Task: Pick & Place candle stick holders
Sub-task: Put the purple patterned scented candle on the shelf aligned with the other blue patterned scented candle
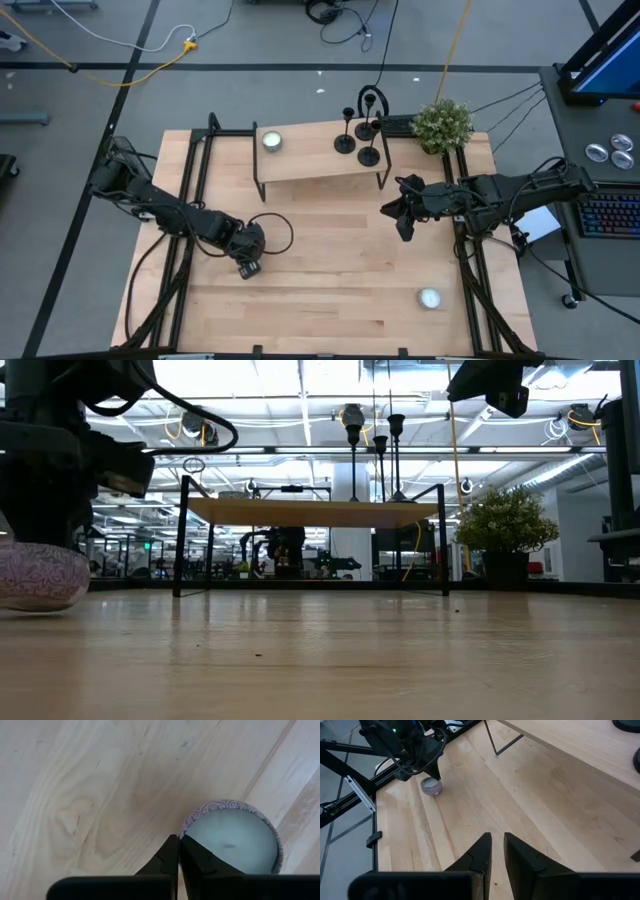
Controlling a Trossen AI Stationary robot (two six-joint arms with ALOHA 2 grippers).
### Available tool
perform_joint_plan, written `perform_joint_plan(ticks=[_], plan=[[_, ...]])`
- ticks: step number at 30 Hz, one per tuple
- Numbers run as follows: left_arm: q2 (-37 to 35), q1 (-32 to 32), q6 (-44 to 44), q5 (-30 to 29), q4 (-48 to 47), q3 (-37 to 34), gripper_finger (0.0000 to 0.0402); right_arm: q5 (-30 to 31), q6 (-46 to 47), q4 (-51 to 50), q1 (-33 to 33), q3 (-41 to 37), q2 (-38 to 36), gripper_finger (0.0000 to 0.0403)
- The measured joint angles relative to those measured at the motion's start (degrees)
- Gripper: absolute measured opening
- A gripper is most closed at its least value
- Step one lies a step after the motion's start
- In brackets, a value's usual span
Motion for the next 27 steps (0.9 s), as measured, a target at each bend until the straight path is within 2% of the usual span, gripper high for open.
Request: perform_joint_plan(ticks=[10,17,22,27], plan=[[-1.25,0.32,-3.5,0.07,0.65,0.11,0.0004,0.02,-0.02,0.02,0.0,0.0,0.0,0.0045],[-6.48,2.37,-5.91,-0.98,1.67,0.56,0.0002,0.02,-0.03,0.01,0.0,-0.02,-0.01,0.0045],[-9.77,4.96,-4.94,-5.66,0.91,5.86,0.0002,0.04,-0.97,0.24,0.0,-0.02,-0.02,0.0045],[-8.77,9.62,1.29,-11.05,-6.4,17.03,0.0001,0.04,-1.3,0.22,0.0,-0.02,-0.02,0.0045]])
